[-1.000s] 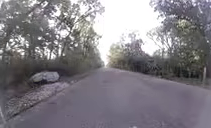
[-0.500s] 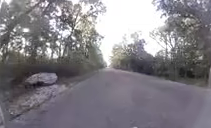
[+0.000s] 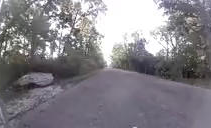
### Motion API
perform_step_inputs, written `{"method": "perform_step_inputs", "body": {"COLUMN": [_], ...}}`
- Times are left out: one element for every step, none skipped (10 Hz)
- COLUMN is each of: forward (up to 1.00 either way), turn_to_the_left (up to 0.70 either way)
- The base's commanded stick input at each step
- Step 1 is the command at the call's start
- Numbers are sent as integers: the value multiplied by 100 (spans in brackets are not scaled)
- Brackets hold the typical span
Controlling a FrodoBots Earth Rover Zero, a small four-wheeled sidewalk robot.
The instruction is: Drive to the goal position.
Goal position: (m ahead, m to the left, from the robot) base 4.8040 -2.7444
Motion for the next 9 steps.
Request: {"method": "perform_step_inputs", "body": {"forward": [70,70,70,70,70,70,70,70,70], "turn_to_the_left": [35,35,35,33,15,1,0,0,0]}}
